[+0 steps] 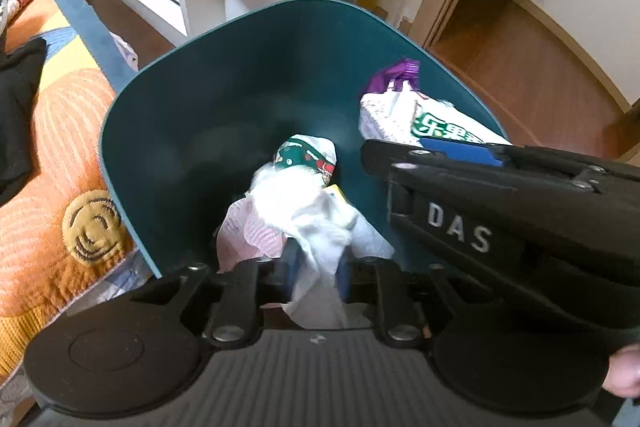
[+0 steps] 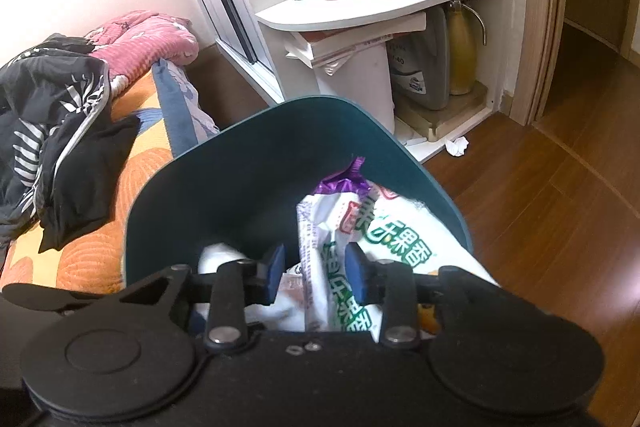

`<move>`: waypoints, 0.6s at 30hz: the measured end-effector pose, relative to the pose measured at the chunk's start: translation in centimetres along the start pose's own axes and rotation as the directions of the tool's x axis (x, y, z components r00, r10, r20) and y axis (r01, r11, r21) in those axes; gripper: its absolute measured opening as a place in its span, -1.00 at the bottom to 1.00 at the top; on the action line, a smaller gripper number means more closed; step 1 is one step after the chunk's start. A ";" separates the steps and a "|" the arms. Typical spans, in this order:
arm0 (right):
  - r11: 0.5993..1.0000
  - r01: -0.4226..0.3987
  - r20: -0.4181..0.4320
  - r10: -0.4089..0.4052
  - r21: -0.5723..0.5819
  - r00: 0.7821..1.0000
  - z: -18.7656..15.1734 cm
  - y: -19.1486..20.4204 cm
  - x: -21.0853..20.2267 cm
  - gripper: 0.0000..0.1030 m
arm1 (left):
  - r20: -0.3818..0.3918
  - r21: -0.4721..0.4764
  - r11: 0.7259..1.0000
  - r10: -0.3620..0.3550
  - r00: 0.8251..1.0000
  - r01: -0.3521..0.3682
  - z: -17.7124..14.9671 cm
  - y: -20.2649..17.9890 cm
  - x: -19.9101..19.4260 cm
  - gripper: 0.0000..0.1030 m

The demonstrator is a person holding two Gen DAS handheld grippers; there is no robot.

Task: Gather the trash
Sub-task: 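Open left gripper to drop the tissue while right releases the cookie wrapper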

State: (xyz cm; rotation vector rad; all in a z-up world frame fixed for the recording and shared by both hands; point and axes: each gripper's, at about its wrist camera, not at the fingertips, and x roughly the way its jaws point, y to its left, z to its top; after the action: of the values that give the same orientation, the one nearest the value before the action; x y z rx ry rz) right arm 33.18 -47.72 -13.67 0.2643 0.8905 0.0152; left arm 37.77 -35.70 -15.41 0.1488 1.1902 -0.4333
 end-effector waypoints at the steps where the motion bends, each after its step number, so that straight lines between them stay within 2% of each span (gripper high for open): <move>1: 1.000 0.004 -0.001 -0.004 -0.003 1.000 0.0 0.0 -0.2 -0.29 | 0.006 -0.002 1.000 0.000 1.000 0.000 -0.1 0.0 -0.2 -0.27; 2: 1.000 0.010 0.002 -0.010 -0.004 1.000 0.1 0.1 -0.4 -0.25 | 0.013 -0.005 1.000 0.000 1.000 0.000 -0.1 0.0 -0.5 0.06; 4: 1.000 0.008 0.006 -0.008 -0.003 1.000 0.2 0.1 -0.8 -0.17 | 0.043 -0.017 1.000 0.003 0.999 -0.002 -0.3 0.1 -1.4 0.36; 10: 1.000 -0.005 0.026 0.004 0.006 1.000 0.6 0.2 -2.9 -0.09 | 0.083 -0.034 0.999 -0.005 0.997 0.008 -0.6 0.5 -4.2 0.36; 18: 0.999 -0.016 0.045 0.018 -0.041 0.999 0.8 1.7 -7.3 -0.06 | 0.136 -0.057 0.998 -0.009 0.991 0.017 -2.5 1.8 -9.2 0.36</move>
State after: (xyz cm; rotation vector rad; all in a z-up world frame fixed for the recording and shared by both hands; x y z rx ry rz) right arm 29.41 -47.14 -7.19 0.2336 0.8417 0.0427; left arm 33.58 -30.92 -8.06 0.0604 1.0688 -0.4129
